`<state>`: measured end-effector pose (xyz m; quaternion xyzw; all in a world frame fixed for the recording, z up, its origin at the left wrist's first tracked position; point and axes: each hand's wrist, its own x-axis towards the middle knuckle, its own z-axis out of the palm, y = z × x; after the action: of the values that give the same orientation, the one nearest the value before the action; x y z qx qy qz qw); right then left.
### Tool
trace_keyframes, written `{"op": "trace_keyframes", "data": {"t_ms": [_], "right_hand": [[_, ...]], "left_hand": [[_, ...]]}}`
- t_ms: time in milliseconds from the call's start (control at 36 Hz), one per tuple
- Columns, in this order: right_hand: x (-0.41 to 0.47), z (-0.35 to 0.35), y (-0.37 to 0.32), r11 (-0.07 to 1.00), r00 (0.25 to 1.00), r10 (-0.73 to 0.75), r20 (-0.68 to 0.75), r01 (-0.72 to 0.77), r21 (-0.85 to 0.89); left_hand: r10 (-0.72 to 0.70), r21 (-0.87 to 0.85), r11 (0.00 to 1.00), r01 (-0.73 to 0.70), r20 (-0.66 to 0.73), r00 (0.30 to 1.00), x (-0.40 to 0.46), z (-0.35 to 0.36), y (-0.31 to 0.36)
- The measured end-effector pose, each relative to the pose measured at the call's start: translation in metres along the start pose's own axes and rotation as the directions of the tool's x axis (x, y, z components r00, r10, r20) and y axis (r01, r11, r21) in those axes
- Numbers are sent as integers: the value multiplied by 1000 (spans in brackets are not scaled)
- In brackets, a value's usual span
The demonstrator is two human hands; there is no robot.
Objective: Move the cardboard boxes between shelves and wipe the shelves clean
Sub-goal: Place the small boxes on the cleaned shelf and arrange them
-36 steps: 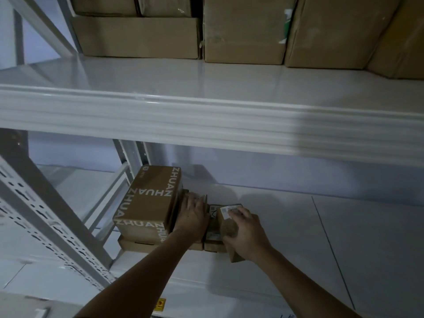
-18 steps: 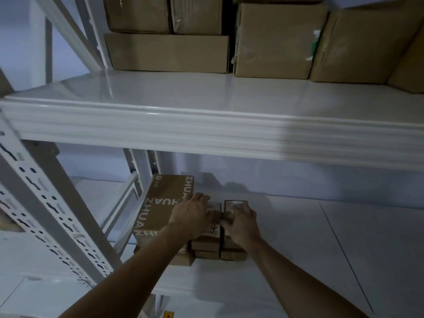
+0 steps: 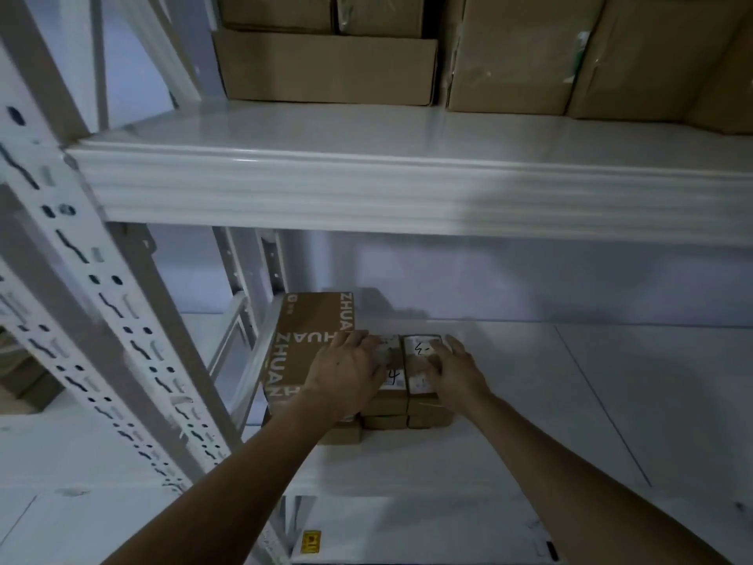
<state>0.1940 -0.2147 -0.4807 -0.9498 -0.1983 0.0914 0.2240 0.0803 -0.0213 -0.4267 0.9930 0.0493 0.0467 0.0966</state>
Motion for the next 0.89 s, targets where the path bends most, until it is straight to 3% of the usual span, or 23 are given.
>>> {"op": "trace_keyframes", "data": {"t_ms": [167,333,556,889], "right_hand": [[-41,-34,-9,979,981,-195,2,195,-58],[-107,-72,-38,904,908,-405,104,415,-99],[-195,-77,-77,810,806,-518,288,570,-139],[-278,-28,-177,712,668,-640,380,701,-33]], "left_hand": [[-49,-23,999,48,-42,998,-37,-20,3],[-91,-76,993,89,-26,995,-97,-46,12],[-196,5,981,196,-26,980,-195,-57,34],[-382,8,924,382,-33,924,-353,-95,7]]}}
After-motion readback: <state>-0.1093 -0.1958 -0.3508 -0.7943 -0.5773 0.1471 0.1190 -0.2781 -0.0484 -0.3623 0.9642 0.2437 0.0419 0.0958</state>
